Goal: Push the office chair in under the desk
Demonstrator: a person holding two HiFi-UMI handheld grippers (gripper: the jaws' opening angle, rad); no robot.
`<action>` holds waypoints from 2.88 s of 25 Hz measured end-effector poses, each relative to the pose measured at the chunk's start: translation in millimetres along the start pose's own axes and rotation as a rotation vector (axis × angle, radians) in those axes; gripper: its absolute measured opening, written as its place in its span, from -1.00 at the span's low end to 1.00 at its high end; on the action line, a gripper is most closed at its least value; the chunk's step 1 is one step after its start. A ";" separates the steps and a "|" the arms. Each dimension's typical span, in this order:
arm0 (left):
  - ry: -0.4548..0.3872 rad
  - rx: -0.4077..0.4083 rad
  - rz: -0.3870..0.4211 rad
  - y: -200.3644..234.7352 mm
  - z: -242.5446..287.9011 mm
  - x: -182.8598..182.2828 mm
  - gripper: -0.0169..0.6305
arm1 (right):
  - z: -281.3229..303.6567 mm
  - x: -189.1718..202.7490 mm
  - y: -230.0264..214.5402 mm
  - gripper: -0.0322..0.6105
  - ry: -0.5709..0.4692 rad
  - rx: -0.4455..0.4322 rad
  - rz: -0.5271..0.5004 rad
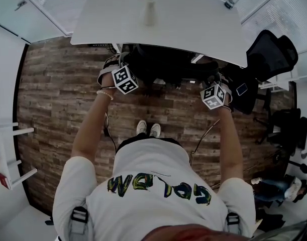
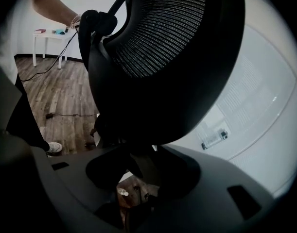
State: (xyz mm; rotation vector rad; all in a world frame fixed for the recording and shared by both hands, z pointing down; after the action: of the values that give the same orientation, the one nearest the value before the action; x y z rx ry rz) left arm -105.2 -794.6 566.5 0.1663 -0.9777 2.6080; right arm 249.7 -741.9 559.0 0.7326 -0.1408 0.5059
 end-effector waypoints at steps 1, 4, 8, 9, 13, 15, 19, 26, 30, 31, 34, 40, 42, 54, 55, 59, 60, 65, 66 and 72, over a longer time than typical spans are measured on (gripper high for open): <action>0.001 0.003 -0.002 2.3 2.4 -2.0 -0.26 | 2.7 -1.1 -3.1 -0.35 0.002 0.000 0.001; 0.002 0.002 -0.002 9.8 10.5 -7.9 -0.26 | 10.5 -4.0 -12.3 -0.35 0.005 0.003 0.004; 0.008 -0.001 0.001 17.7 18.4 -13.9 -0.26 | 18.9 -6.8 -20.1 -0.35 0.007 0.002 0.006; 0.010 -0.001 0.001 19.6 20.5 -15.3 -0.26 | 21.1 -7.6 -22.2 -0.35 0.006 0.002 0.005; 0.017 -0.003 -0.001 26.3 27.4 -19.5 -0.26 | 28.3 -10.3 -29.3 -0.35 0.002 0.005 0.004; 0.021 -0.005 -0.003 29.3 30.0 -21.3 -0.26 | 31.1 -12.2 -32.4 -0.34 0.001 0.002 0.003; 0.028 -0.009 -0.003 34.2 35.9 -25.8 -0.25 | 37.1 -13.8 -38.8 -0.34 -0.001 0.002 -0.002; 0.035 -0.022 -0.003 41.0 42.6 -32.7 -0.25 | 44.6 -15.2 -48.0 -0.34 -0.008 0.009 0.002; 0.042 -0.020 0.002 43.9 47.1 -34.5 -0.25 | 48.9 -17.3 -51.2 -0.34 -0.002 0.004 -0.001; 0.042 -0.020 0.003 43.8 47.9 -35.0 -0.25 | 49.8 -17.0 -51.3 -0.34 -0.003 0.004 -0.002; 0.037 -0.027 0.007 44.6 49.5 -35.8 -0.25 | 52.0 -17.0 -52.9 -0.34 -0.003 0.007 -0.006; 0.037 -0.025 0.016 49.4 53.7 -36.7 -0.25 | 54.9 -20.7 -56.0 -0.34 0.008 0.006 -0.009; 0.035 -0.024 0.017 51.2 54.9 -36.1 -0.26 | 56.9 -23.1 -57.7 -0.34 0.014 0.008 -0.012; -0.017 -0.006 -0.010 49.7 49.1 -37.4 -0.21 | 51.4 -20.7 -63.6 -0.30 0.022 -0.004 0.068; -0.025 0.003 -0.032 51.4 45.1 -35.2 -0.20 | 46.2 -20.5 -63.6 -0.25 0.011 -0.006 0.107; -0.071 0.012 -0.124 57.4 19.7 -29.7 -0.21 | 22.3 -16.2 -63.6 -0.24 -0.036 0.009 0.227; -0.087 0.015 -0.148 57.4 11.9 -29.2 -0.21 | 15.9 -15.3 -63.4 -0.25 -0.047 0.012 0.253; -0.189 0.060 -0.321 48.9 -24.7 -23.3 -0.30 | -13.5 -9.7 -59.0 -0.33 -0.114 0.014 0.382; -0.213 0.065 -0.355 47.8 -32.4 -22.0 -0.34 | -19.8 -9.8 -58.2 -0.34 -0.131 0.017 0.402; -0.357 0.123 -0.521 39.1 -83.9 -24.9 -0.49 | -72.3 -24.0 -46.9 -0.45 -0.263 -0.008 0.548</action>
State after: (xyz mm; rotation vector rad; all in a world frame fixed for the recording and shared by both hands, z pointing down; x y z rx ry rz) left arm -95.2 -774.0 473.4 0.8230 -0.7491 2.1866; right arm 248.1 -732.3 470.1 0.7497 -0.5991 0.9276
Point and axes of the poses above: the fingertips, and each gripper's own axes: z forward along the fingers, y to its left, x out of its underside, the point moved 5 cm from there along -z, backward along the fingers, and after that the axes turned 13 degrees about y, right-handed, at the moved point
